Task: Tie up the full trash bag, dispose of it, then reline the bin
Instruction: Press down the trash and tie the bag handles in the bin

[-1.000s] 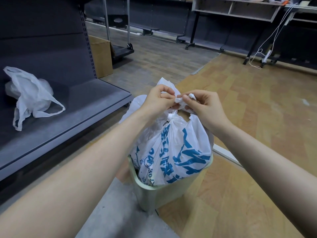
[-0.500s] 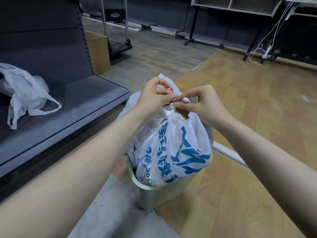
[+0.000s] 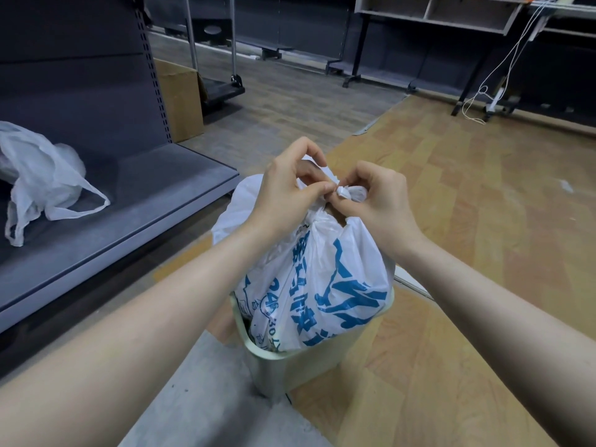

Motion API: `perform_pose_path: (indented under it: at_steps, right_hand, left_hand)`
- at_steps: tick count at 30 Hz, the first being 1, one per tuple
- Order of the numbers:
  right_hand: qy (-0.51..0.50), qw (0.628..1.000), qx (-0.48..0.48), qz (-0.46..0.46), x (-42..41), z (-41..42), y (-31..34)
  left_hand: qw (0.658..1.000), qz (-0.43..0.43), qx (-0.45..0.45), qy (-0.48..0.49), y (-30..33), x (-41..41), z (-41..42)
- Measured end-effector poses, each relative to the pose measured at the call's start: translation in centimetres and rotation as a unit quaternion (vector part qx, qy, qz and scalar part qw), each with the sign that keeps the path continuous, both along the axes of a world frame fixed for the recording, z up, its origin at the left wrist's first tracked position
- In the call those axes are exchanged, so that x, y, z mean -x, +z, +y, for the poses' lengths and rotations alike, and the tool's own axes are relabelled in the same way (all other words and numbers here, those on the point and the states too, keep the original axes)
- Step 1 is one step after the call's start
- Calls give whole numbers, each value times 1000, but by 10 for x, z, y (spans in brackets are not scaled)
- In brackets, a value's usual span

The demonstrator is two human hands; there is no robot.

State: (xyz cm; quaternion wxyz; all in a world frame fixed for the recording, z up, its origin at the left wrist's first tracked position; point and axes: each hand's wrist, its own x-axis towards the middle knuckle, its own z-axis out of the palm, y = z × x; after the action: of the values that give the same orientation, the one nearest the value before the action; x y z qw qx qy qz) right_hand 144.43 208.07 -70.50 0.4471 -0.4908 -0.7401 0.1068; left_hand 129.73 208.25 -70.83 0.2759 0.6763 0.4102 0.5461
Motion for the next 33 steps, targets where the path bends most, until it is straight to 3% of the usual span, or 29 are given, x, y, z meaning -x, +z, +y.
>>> perform_pose_path:
  at_steps: [7, 13, 20, 25, 28, 31, 33]
  right_hand:
    - [-30, 998, -31, 42, 4, 6, -7]
    - [-55, 992, -115, -8, 9, 13, -10]
    - [-32, 985, -169, -14, 7, 16, -13]
    - [17, 996, -71, 53, 2, 15, -9]
    - [67, 995, -62, 36, -7, 15, -5]
    - [76, 992, -100, 11, -11, 16, -4]
    - [63, 990, -127, 10, -10, 15, -6]
  left_hand:
    - [1000, 28, 8, -4, 0, 0, 5]
    - [985, 30, 135, -99, 3, 11, 15]
    - [941, -76, 259, -204, -2, 20, 26]
    - [940, -122, 258, -187, -6, 17, 29]
    - [949, -123, 241, -163, -9, 16, 27]
    - [967, -85, 199, -135, -7, 13, 26]
    - [985, -16, 141, -102, -3, 11, 24]
